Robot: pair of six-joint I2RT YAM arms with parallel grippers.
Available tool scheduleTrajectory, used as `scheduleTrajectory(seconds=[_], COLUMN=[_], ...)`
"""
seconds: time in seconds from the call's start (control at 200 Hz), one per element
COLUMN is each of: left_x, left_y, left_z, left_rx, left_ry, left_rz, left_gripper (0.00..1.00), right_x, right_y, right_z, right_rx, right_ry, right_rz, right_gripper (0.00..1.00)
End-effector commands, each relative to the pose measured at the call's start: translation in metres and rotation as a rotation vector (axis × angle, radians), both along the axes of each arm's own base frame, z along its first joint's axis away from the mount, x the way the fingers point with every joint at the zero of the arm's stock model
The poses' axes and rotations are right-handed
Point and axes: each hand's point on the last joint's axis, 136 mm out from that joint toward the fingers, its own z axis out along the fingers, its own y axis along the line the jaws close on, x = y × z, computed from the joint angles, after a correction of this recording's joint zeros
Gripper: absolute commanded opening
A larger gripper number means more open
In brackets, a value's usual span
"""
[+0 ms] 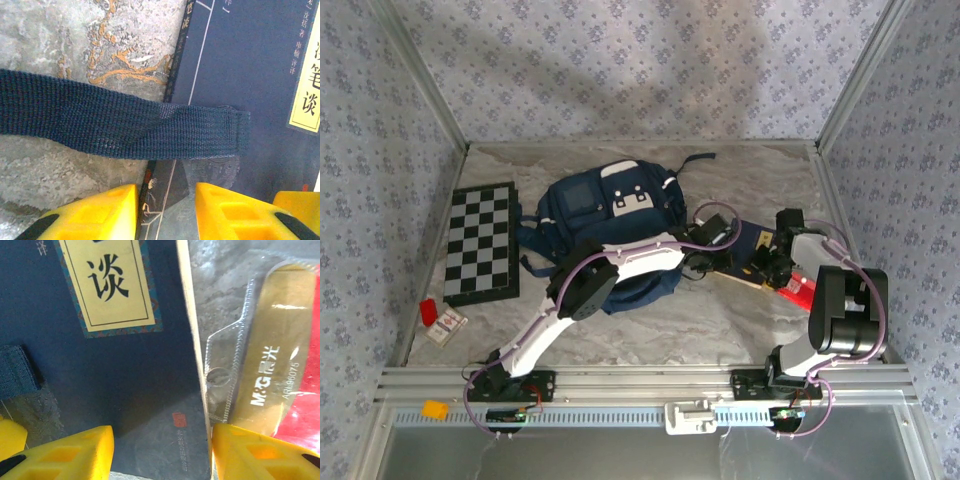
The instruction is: Pack the student bag
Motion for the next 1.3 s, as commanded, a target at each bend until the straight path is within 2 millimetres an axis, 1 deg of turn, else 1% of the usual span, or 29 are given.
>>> scheduleTrajectory(seconds=[0.0,0.09,0.15,0.255,0.39,0.46,0.525,0.635,0.71,0.795,0.905,0.98,1.114,1.294], left_x=[-0.005,-0.005,-0.005,-0.004,-0.004,-0.004,-0.004,-0.005,-0.005,-0.005,-0.005,-0.006,-0.006,-0.005], left_y=[-0.004,0.001,0.005,0.011,0.014,0.015,0.015,0.015,0.014,0.014,0.014,0.014,0.013,0.013], left_z=[-0.002,-0.005,-0.008,-0.011,-0.012,-0.014,-0.014,-0.014,-0.012,-0.011,-0.011,-0.011,-0.011,-0.007], left_rx=[0.011,0.032,0.049,0.070,0.078,0.081,0.081,0.081,0.078,0.077,0.077,0.075,0.072,0.068], left_ry=[0.014,0.017,0.019,0.018,0.020,0.021,0.023,0.024,0.022,0.021,0.022,0.025,0.026,0.020], left_rz=[-0.015,-0.008,-0.002,0.010,0.012,0.015,0.013,0.013,0.011,0.010,0.009,0.007,0.004,0.002], left_gripper=[0.34,0.32,0.32,0.32,0.31,0.31,0.31,0.31,0.31,0.31,0.31,0.31,0.31,0.31], right_x=[0.008,0.011,0.016,0.015,0.017,0.018,0.018,0.019,0.017,0.014,0.013,0.012,0.009,0.009], right_y=[0.008,0.016,0.016,0.014,0.013,0.014,0.016,0.018,0.021,0.018,0.017,0.015,0.011,0.008], right_z=[0.006,0.015,0.023,0.037,0.058,0.066,0.070,0.072,0.069,0.064,0.061,0.059,0.052,0.054], right_rx=[0.049,0.100,0.100,0.079,0.067,0.077,0.101,0.144,0.184,0.202,0.264,0.291,0.310,0.330], right_ry=[-0.021,-0.053,-0.082,-0.117,-0.178,-0.205,-0.221,-0.229,-0.223,-0.209,-0.214,-0.209,-0.186,-0.195], right_rz=[0.021,0.046,0.052,0.062,0.082,0.085,0.084,0.084,0.077,0.051,0.006,-0.020,-0.044,-0.066], right_gripper=[0.55,0.56,0.56,0.55,0.55,0.55,0.52,0.48,0.44,0.39,0.30,0.26,0.18,0.06])
